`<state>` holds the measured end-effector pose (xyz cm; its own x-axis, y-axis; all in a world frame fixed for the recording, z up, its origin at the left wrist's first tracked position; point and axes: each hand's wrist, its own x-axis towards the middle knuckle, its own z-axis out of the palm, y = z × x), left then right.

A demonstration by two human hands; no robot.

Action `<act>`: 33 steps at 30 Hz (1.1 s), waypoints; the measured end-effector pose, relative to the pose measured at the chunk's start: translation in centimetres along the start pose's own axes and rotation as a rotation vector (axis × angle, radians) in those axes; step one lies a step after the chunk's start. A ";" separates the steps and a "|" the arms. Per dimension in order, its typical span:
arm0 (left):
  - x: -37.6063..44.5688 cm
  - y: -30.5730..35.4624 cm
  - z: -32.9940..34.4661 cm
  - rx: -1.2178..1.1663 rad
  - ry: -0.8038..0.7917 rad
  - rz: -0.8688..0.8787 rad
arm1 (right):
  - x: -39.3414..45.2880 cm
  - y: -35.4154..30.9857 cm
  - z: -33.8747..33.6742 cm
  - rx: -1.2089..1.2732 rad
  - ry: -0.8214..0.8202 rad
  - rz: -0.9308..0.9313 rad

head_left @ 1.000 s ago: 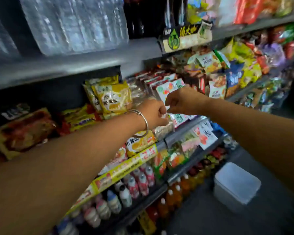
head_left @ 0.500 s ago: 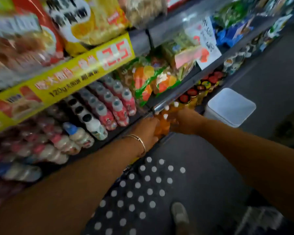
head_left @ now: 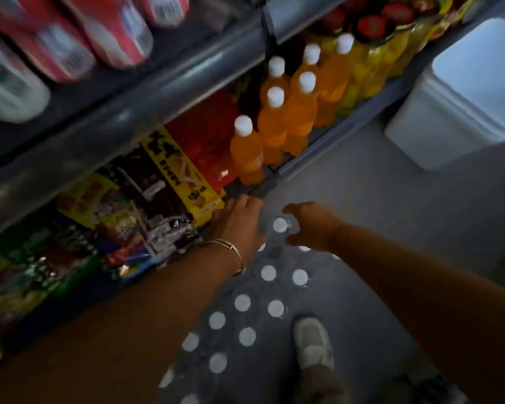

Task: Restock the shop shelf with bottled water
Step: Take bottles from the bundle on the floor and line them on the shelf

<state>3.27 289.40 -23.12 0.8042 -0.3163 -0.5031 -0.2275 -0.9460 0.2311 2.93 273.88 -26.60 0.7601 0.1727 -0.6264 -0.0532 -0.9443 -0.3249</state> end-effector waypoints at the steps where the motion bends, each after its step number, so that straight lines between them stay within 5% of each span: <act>1: 0.8 -0.4 1.1 -0.001 -0.002 -0.007 | 1.2 0.4 1.1 0.003 -0.004 0.013; 18: 5.0 -3.3 6.8 -0.003 0.093 -0.005 | 8.5 2.6 5.7 0.300 -0.044 0.005; 33: -5.6 3.5 -12.9 0.162 0.006 0.059 | -9.4 -4.3 -15.7 0.442 0.110 -0.201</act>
<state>5.01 288.73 -8.78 0.7900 -0.3716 -0.4876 -0.3594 -0.9251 0.1227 6.19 271.91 -8.23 0.8459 0.2860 -0.4502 -0.1504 -0.6819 -0.7158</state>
